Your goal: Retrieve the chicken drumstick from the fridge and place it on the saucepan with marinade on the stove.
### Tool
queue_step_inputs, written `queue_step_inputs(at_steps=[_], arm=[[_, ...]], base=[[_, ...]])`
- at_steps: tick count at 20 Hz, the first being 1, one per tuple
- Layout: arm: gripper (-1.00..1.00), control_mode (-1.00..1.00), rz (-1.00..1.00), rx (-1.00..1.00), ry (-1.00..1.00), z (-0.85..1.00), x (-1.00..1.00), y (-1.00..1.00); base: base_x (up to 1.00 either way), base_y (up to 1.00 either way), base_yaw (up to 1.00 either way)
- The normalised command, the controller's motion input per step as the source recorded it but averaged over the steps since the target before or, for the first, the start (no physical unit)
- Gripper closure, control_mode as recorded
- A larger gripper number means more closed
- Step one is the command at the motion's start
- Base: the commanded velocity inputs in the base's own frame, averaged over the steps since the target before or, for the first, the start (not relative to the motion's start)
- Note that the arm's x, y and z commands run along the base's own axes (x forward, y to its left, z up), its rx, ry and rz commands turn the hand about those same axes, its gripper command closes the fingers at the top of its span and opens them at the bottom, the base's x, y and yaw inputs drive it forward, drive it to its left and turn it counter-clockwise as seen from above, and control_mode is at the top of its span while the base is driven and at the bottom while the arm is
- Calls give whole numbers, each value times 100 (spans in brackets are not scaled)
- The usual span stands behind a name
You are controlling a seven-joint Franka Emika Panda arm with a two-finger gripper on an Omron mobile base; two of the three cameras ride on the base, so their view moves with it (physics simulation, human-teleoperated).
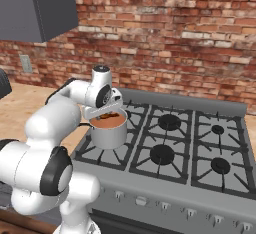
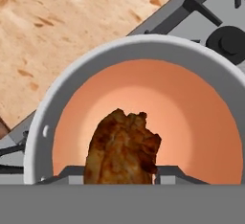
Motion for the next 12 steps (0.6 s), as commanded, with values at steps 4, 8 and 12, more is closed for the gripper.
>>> queue_step_inputs(at_steps=[4,8,12], arm=[[-100,-100,-3,0,0,-3,16,0],[-100,-100,-3,0,0,0,11,-3],[-100,-100,-3,0,0,0,4,-7]], base=[[0,0,0],[0,0,0],[0,0,0]])
